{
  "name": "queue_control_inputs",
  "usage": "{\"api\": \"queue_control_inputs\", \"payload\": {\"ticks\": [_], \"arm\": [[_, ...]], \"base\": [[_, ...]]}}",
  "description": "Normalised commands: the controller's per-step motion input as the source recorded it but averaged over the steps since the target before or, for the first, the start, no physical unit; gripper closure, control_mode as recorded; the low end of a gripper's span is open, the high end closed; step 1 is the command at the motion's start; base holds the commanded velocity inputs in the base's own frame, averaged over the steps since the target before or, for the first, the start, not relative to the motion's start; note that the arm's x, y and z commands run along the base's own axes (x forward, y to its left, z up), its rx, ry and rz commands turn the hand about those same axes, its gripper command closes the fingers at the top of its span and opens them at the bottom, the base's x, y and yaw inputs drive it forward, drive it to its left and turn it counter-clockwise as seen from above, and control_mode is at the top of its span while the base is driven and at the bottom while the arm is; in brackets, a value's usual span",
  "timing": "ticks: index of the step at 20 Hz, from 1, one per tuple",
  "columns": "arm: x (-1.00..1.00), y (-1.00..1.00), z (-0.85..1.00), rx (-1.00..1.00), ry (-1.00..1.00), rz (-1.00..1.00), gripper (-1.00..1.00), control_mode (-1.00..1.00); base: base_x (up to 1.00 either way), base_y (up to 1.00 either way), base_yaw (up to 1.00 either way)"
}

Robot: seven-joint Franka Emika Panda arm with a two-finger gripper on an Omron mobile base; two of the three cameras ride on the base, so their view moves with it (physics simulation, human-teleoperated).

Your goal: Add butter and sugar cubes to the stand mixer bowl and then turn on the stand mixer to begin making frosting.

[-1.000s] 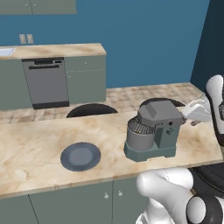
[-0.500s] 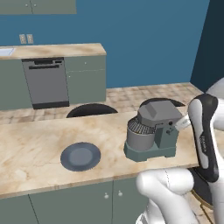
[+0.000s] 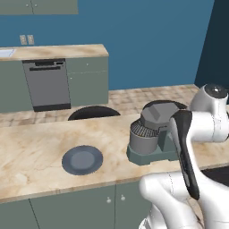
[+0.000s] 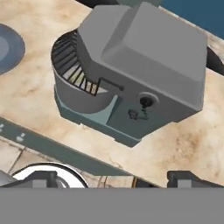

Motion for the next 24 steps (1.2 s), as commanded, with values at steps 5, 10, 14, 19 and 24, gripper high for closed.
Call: {"api": "queue_control_inputs", "payload": {"ticks": [5, 10, 14, 19, 24], "arm": [[0.33, 0.0, 0.0, -0.11, 0.1, -0.2, -1.0, -1.0], [0.34, 0.0, -0.03, -0.11, 0.0, -0.12, -1.0, -1.0], [0.08, -0.1, -0.21, -0.12, 0.0, -0.02, -1.0, -1.0], [0.07, -0.17, -0.23, -0.08, 0.0, -0.01, -1.0, -1.0], [0.14, -0.09, -0.21, -0.02, 0.0, 0.0, -1.0, -1.0]], "base": [[0.0, 0.0, 0.0], [0.0, 0.0, 0.0], [0.0, 0.0, 0.0], [0.0, 0.0, 0.0], [0.0, 0.0, 0.0]]}}
